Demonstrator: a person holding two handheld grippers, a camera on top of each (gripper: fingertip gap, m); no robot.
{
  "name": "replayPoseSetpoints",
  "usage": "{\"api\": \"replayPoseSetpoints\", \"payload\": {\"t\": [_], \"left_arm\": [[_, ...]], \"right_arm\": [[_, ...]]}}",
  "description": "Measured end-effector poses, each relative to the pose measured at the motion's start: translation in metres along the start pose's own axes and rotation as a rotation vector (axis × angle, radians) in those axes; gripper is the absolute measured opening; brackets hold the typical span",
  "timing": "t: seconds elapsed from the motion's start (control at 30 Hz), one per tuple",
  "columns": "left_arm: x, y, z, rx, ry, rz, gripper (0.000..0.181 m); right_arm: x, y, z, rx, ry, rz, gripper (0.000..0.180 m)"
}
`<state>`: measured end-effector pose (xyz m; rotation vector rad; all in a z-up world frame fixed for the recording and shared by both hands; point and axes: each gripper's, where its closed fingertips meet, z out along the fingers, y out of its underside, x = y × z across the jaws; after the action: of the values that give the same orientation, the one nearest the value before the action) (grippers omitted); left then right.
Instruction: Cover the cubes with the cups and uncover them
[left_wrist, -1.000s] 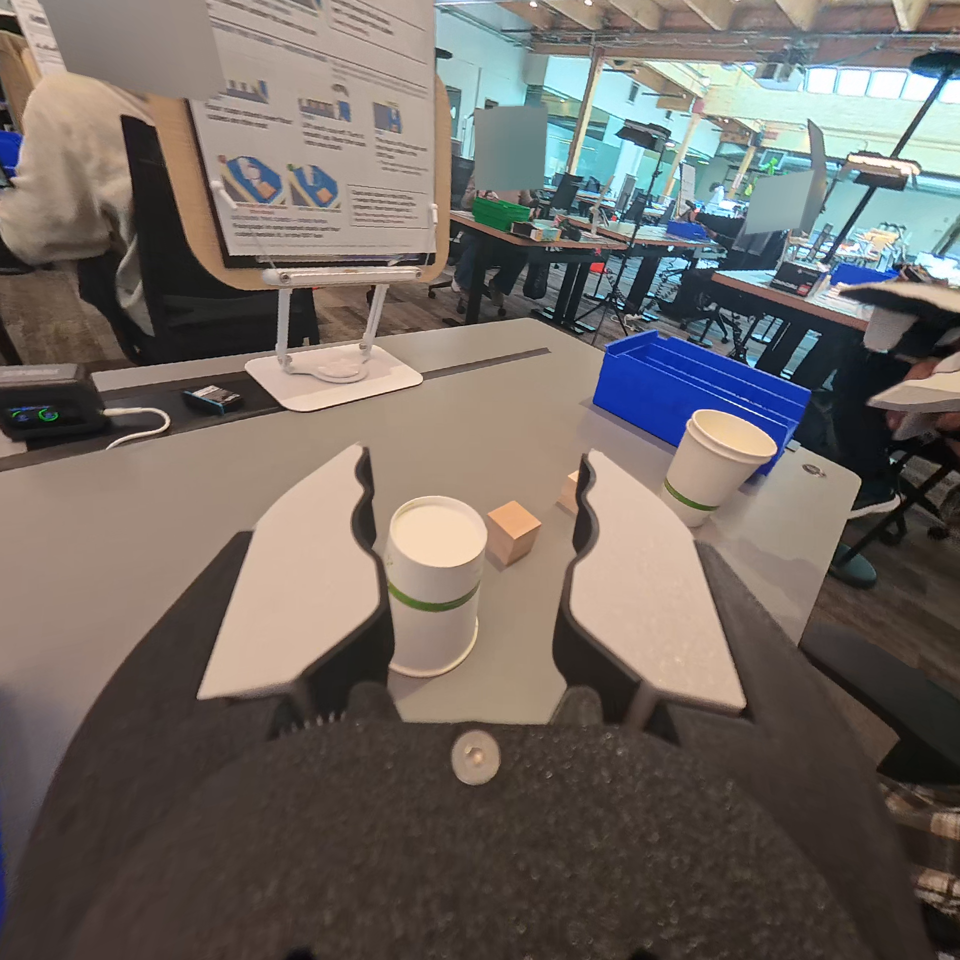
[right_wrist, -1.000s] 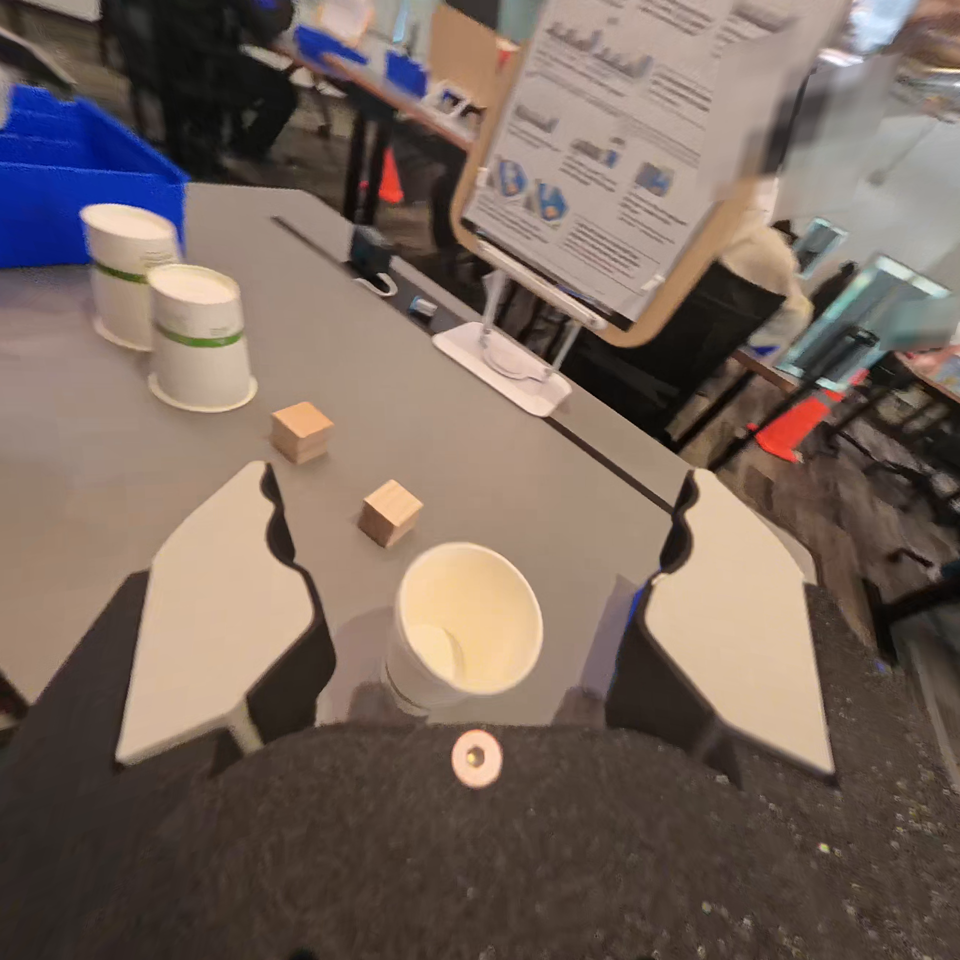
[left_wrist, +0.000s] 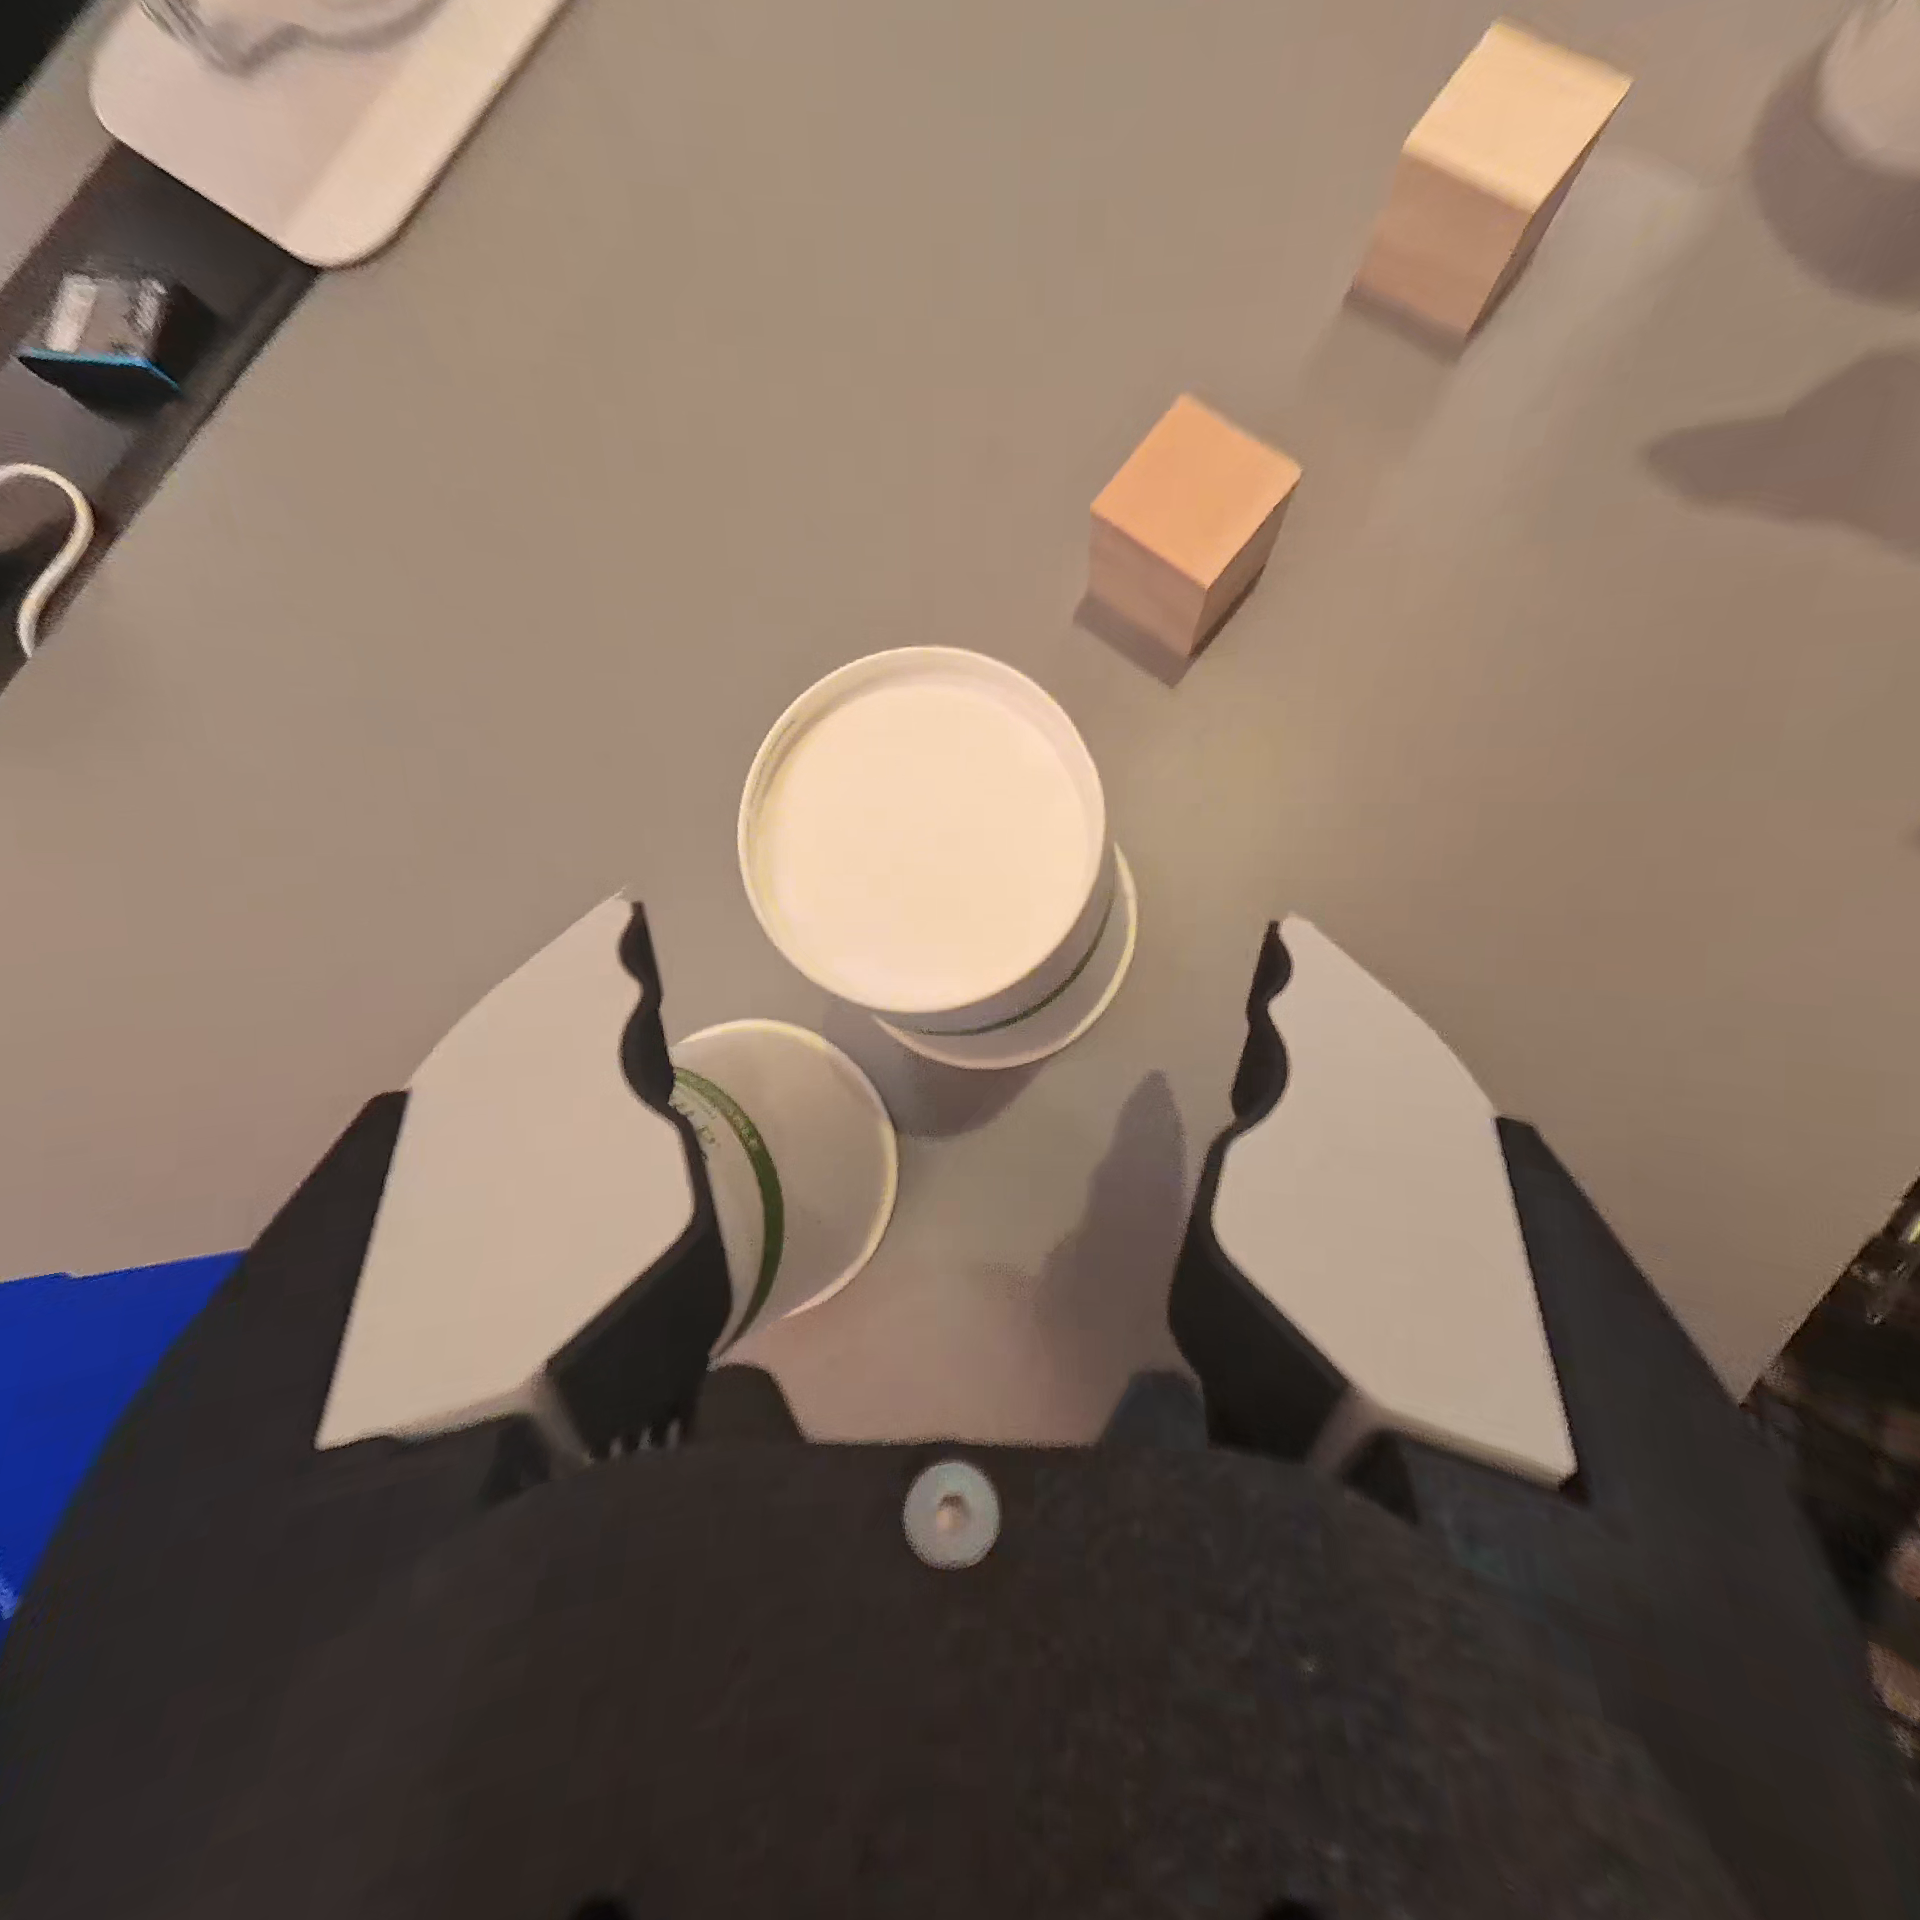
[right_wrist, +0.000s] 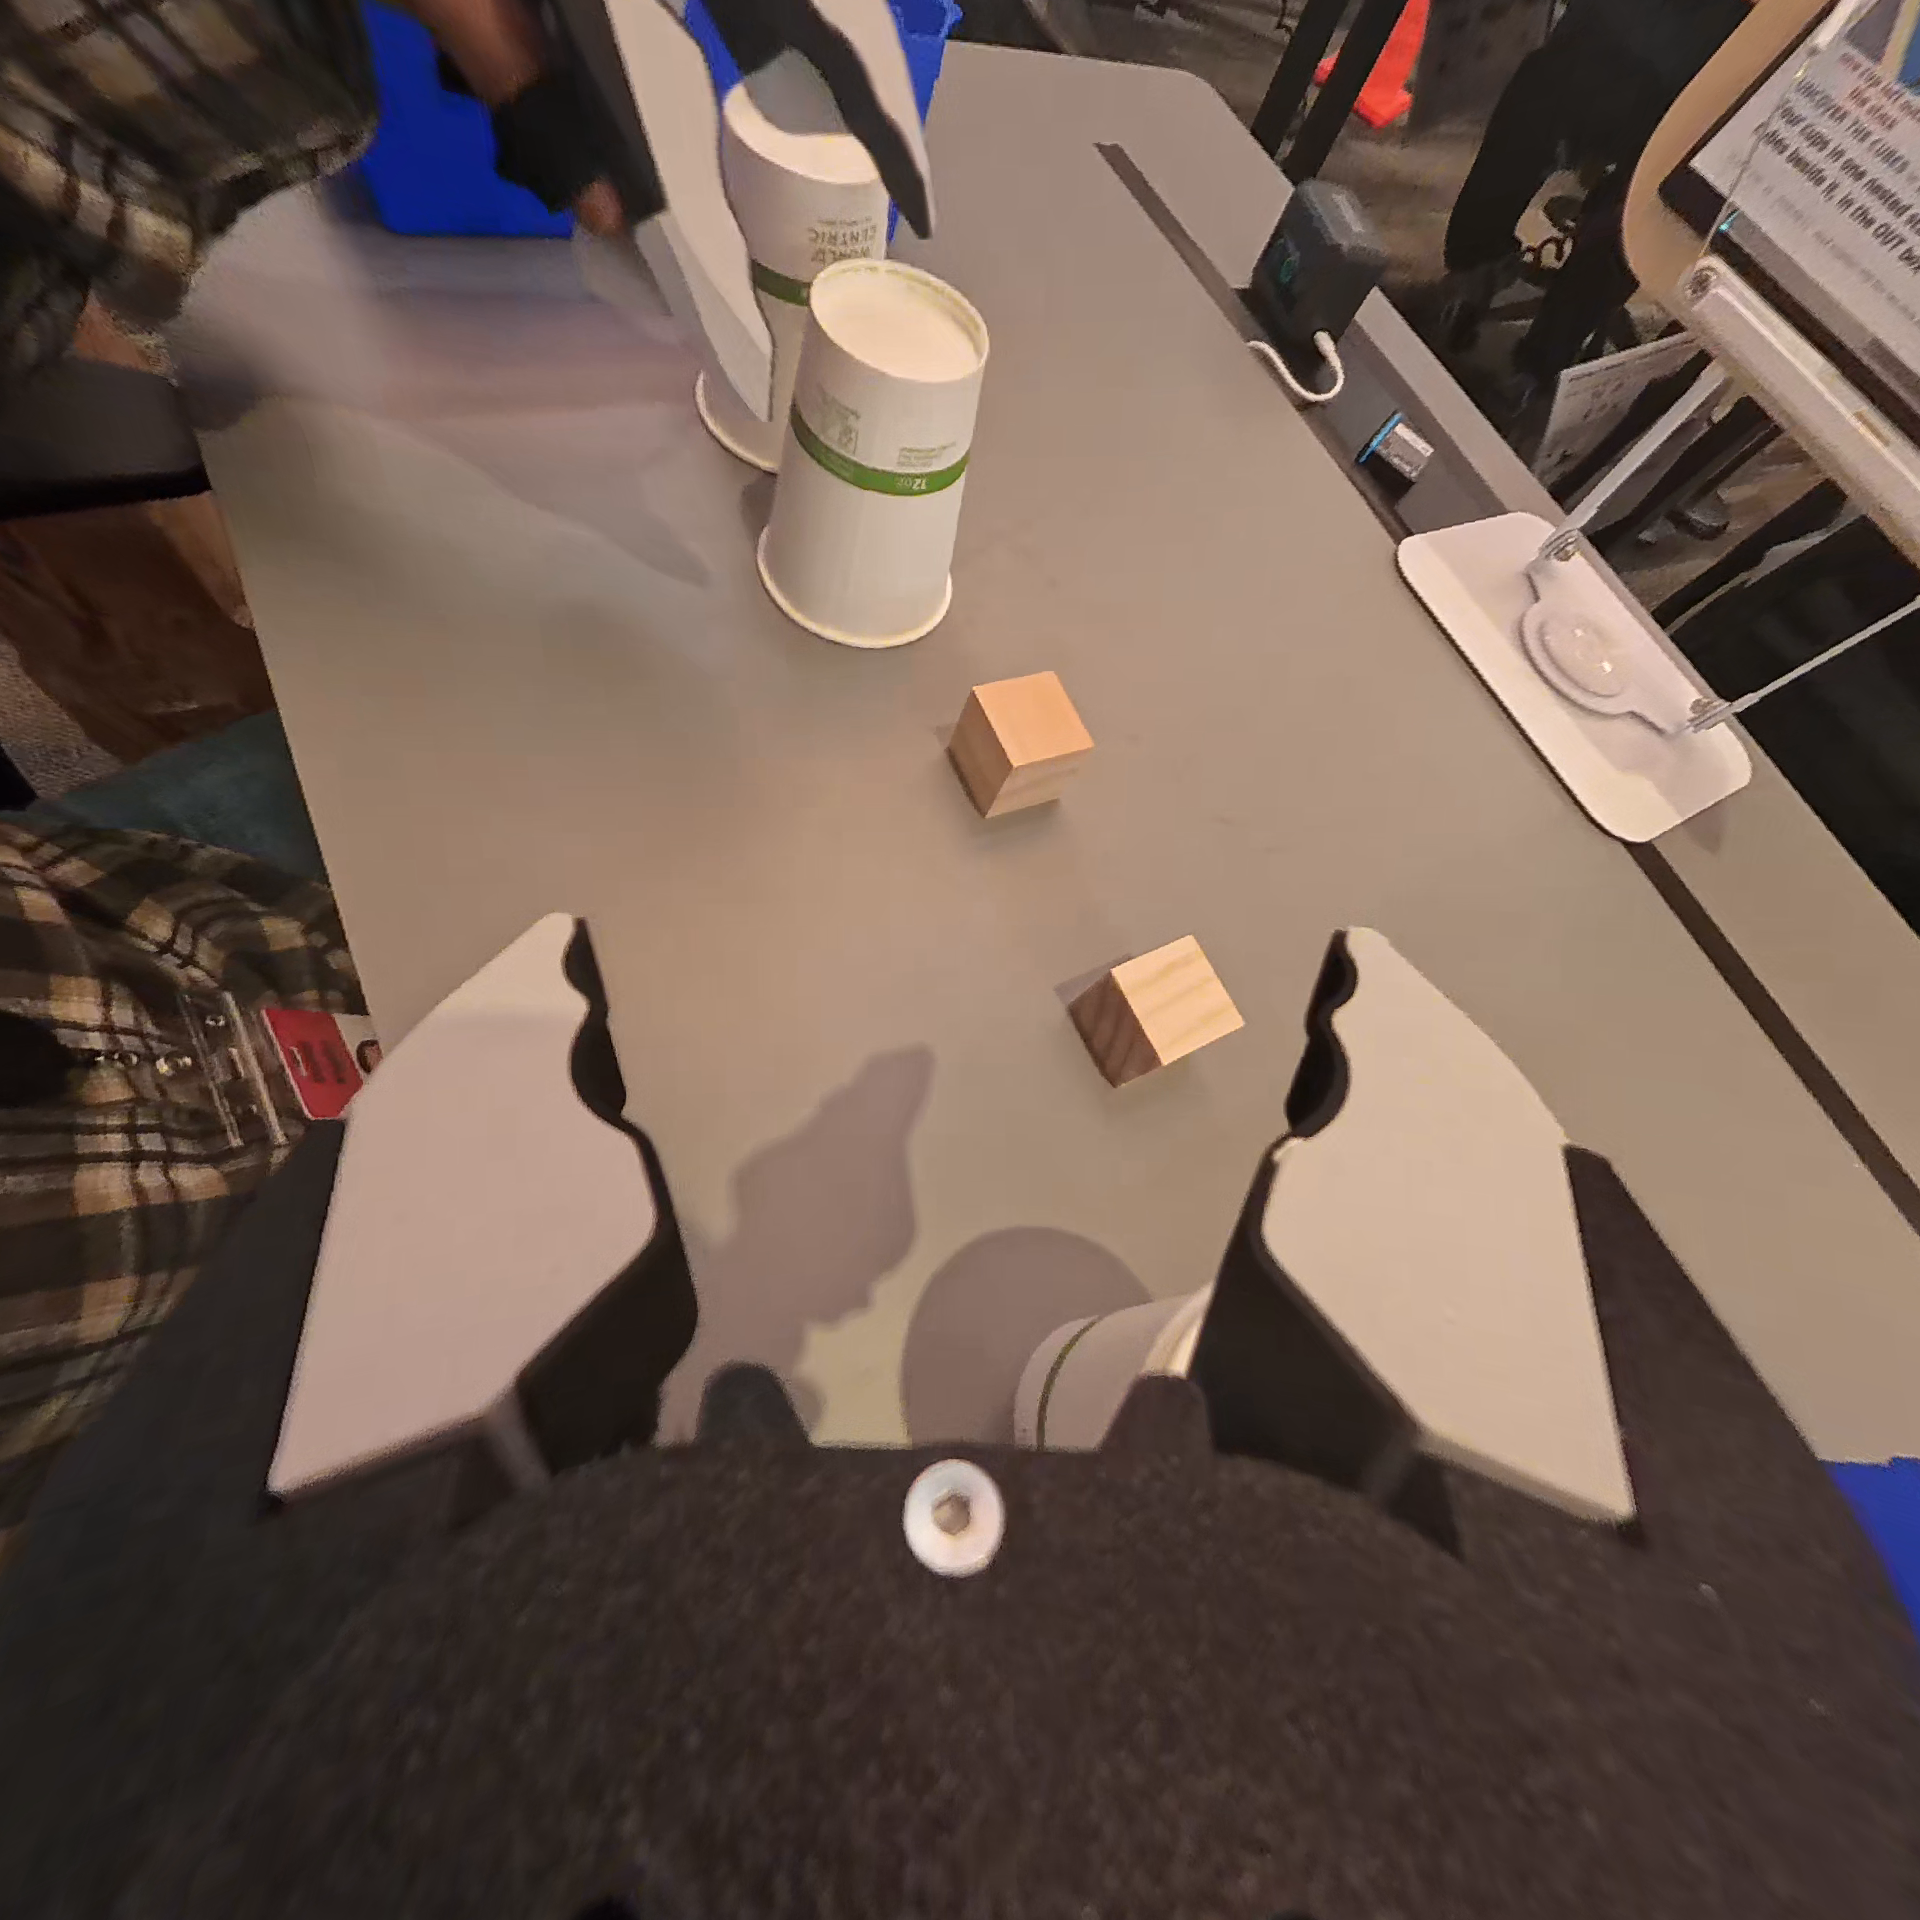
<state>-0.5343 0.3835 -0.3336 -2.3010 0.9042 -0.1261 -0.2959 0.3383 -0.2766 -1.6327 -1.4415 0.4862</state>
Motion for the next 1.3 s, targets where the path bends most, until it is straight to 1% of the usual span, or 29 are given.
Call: {"api": "replayPoseSetpoints", "payload": {"t": [0.07, 0.17, 0.2, 0.3, 0.4, 0.43, 0.67, 0.77, 0.83, 0.93, 1.03, 1.1, 1.17, 1.3], "left_arm": [[-0.004, 0.005, 0.01, -0.082, -0.014, 0.017, 0.112], [-0.005, 0.009, 0.021, -0.165, -0.012, 0.024, 0.113], [-0.005, 0.01, 0.024, -0.182, -0.015, 0.027, 0.117], [-0.004, 0.006, 0.026, -0.204, -0.009, 0.021, 0.115], [-0.005, 0.004, 0.025, -0.226, -0.024, 0.024, 0.097], [-0.005, 0.003, 0.025, -0.236, -0.029, 0.033, 0.094], [-0.005, 0.001, 0.03, -0.266, -0.053, 0.075, 0.092], [-0.008, 0.002, 0.033, -0.292, -0.072, 0.09, 0.089], [-0.009, 0.001, 0.034, -0.302, -0.073, 0.104, 0.083], [-0.013, 0.0, 0.033, -0.313, -0.084, 0.096, 0.082], [-0.019, -0.009, 0.022, -0.256, -0.097, 0.068, 0.082], [-0.022, -0.021, 0.009, -0.171, -0.09, 0.03, 0.082], [-0.023, -0.037, -0.008, -0.052, -0.06, -0.016, 0.082], [-0.012, -0.075, -0.047, 0.279, 0.083, -0.155, 0.081]], "right_arm": [[-0.003, 0.003, 0.001, -0.006, -0.004, -0.004, 0.125], [-0.007, 0.006, 0.0, -0.001, -0.017, -0.004, 0.124], [-0.009, 0.007, -0.001, 0.001, -0.021, -0.002, 0.124], [-0.011, 0.01, -0.003, 0.015, -0.029, 0.004, 0.122], [-0.011, 0.012, -0.003, 0.035, -0.031, 0.019, 0.122], [-0.011, 0.011, -0.003, 0.043, -0.032, 0.023, 0.122], [-0.014, 0.012, -0.006, 0.062, -0.039, 0.025, 0.122], [-0.015, 0.013, -0.007, 0.062, -0.037, 0.023, 0.121], [-0.015, 0.012, -0.008, 0.066, -0.035, 0.025, 0.122], [-0.015, 0.011, -0.009, 0.071, -0.031, 0.026, 0.121], [-0.015, 0.009, -0.01, 0.082, -0.024, 0.032, 0.121], [-0.014, 0.007, -0.011, 0.101, -0.022, 0.048, 0.12], [-0.011, 0.002, -0.011, 0.131, -0.013, 0.067, 0.12], [-0.005, -0.016, -0.009, 0.257, 0.003, 0.136, 0.117]]}}
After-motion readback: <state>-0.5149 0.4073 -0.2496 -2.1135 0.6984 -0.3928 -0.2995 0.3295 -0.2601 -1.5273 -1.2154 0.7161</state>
